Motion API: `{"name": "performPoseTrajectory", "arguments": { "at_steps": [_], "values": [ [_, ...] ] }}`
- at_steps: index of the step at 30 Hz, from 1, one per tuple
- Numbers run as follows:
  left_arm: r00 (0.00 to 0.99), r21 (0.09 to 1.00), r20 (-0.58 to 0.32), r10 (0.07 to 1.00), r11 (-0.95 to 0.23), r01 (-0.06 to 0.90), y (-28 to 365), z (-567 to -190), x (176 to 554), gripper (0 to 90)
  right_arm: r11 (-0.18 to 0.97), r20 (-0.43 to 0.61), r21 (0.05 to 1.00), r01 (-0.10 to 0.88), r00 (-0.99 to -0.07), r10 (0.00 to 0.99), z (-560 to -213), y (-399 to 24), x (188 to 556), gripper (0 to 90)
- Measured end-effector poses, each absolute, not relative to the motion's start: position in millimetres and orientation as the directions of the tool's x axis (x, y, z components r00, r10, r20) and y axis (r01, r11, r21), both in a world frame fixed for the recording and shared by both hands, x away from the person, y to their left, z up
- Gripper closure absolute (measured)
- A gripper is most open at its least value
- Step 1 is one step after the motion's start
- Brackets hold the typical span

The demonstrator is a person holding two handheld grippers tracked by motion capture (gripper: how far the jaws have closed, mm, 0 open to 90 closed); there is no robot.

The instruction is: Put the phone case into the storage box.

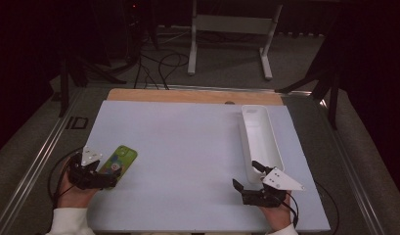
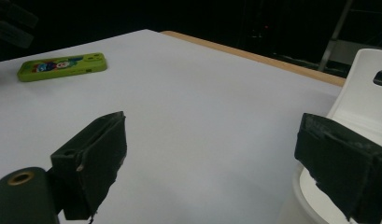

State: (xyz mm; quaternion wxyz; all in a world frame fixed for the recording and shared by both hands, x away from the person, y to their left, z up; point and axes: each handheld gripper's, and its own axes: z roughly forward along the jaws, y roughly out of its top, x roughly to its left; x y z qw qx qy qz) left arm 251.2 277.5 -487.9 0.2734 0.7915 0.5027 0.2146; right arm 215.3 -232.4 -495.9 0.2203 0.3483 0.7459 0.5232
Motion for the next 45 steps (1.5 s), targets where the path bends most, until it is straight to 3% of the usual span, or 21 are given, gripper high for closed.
{"name": "performPoseTrajectory", "arguments": {
  "at_steps": [19,45],
  "values": [
    [0.429,0.519,0.075,0.9,-0.402,0.754,275,-504,269,0.3,0.205,0.042,0.934,0.293,-0.659,0.751,-497,-233,217,9.3],
    [0.431,0.426,0.043,0.901,-0.407,0.808,277,-518,277,0.4,0.21,0.035,0.933,0.291,-0.657,0.753,-496,-233,216,9.3]
  ]
}}
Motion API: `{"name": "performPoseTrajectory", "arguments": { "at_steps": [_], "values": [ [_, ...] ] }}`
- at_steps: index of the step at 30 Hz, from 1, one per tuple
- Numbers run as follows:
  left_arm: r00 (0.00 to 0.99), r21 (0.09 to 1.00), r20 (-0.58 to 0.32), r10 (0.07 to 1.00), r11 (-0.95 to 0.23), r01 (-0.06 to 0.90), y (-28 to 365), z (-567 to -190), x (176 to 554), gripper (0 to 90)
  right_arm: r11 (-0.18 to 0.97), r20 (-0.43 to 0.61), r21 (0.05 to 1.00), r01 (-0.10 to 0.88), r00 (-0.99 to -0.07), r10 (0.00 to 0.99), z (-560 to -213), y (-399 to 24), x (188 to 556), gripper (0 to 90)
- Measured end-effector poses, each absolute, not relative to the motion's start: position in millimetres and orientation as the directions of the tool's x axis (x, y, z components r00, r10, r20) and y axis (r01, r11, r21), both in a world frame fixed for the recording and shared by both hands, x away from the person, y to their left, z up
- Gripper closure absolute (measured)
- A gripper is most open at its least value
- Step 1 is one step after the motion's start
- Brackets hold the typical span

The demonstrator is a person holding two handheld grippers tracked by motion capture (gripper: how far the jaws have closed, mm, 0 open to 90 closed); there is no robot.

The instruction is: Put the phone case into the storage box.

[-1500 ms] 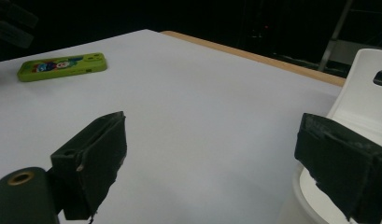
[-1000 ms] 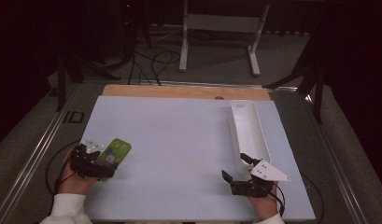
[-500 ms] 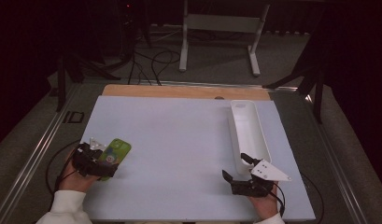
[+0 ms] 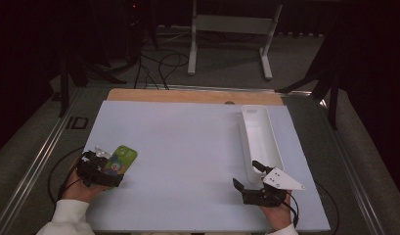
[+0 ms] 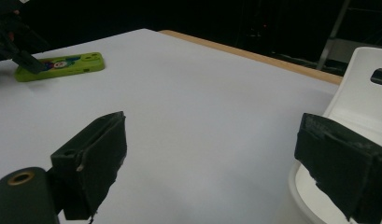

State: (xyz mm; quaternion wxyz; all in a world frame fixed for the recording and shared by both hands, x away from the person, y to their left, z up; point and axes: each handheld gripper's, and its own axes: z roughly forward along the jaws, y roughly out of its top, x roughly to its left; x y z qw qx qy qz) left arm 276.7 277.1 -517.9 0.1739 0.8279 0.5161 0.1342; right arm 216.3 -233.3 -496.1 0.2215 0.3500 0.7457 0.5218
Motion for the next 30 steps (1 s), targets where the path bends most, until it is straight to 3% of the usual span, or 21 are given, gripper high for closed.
{"name": "performPoseTrajectory", "arguments": {
  "at_steps": [30],
  "values": [
    [0.44,0.41,0.032,0.897,-0.413,0.813,279.8,-527.1,277.7,8.9,0.209,0.035,0.933,0.293,-0.652,0.758,-495.9,-233.1,216.3,9.2]
  ]
}}
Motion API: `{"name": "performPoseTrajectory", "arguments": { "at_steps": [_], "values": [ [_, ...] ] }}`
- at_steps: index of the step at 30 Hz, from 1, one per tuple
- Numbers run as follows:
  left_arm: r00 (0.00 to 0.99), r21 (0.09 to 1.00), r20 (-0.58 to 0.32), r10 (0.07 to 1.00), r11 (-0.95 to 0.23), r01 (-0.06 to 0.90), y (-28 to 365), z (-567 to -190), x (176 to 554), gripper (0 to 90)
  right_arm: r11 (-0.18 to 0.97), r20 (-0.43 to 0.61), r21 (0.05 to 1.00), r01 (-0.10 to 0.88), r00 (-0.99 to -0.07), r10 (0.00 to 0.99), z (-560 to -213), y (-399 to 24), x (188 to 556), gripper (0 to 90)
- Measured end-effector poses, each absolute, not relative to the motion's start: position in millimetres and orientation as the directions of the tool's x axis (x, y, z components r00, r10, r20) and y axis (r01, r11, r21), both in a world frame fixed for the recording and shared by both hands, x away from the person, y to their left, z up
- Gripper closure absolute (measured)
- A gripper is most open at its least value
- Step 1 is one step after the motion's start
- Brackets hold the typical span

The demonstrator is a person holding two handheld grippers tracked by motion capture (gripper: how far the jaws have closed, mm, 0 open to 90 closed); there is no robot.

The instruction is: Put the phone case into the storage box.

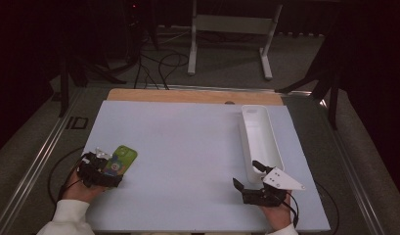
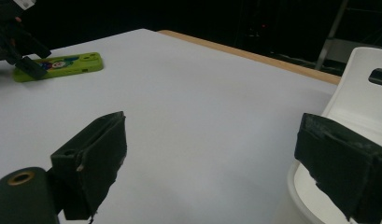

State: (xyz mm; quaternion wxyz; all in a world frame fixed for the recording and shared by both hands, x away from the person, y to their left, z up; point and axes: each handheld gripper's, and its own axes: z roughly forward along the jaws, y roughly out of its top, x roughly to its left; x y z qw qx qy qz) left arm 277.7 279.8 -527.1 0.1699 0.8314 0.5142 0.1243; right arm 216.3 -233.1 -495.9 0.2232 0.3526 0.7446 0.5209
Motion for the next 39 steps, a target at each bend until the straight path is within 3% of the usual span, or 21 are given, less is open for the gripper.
{"name": "performPoseTrajectory", "arguments": {
  "at_steps": [39],
  "values": [
    [0.445,0.38,-0.035,0.895,-0.4,0.834,282.9,-529.3,281.6,15.6,0.209,0.034,0.933,0.293,-0.649,0.76,-496.0,-232.9,216.4,9.3]
  ]
}}
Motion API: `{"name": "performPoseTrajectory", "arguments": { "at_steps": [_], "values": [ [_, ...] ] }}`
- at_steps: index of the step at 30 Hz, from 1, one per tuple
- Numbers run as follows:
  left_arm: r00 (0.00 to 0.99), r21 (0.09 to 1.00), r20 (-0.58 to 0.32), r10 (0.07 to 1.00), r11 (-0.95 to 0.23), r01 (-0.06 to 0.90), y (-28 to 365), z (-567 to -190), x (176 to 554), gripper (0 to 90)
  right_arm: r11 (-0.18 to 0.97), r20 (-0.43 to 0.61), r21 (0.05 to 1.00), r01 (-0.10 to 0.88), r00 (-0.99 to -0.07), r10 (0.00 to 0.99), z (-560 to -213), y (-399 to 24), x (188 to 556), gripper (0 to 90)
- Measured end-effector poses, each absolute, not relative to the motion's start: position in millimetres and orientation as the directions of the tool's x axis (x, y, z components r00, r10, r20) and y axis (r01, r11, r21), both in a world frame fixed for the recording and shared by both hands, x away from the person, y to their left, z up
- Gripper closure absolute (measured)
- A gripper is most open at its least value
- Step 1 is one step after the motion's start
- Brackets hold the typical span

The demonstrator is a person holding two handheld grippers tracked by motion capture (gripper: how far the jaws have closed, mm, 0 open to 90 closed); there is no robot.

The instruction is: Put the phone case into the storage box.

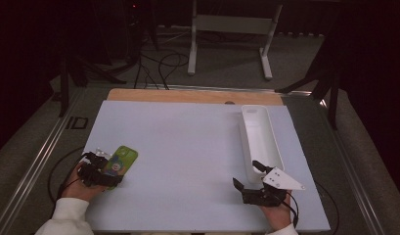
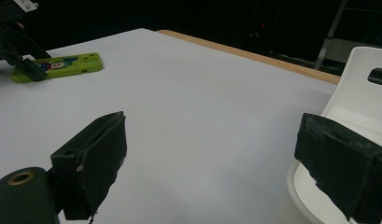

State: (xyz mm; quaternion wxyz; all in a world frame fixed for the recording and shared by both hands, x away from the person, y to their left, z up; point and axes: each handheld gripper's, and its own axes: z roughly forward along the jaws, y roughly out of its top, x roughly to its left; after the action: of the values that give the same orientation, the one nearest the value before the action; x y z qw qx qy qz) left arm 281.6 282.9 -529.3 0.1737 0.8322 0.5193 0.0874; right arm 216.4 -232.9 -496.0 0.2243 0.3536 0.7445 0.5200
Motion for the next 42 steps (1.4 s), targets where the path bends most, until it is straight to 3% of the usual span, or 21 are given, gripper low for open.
{"name": "performPoseTrajectory", "arguments": {
  "at_steps": [42],
  "values": [
    [0.448,0.533,0.052,0.893,-0.404,0.743,261,-502,274,16.6,0.202,0.044,0.931,0.303,-0.645,0.763,-493,-234,217,9.3]
  ]
}}
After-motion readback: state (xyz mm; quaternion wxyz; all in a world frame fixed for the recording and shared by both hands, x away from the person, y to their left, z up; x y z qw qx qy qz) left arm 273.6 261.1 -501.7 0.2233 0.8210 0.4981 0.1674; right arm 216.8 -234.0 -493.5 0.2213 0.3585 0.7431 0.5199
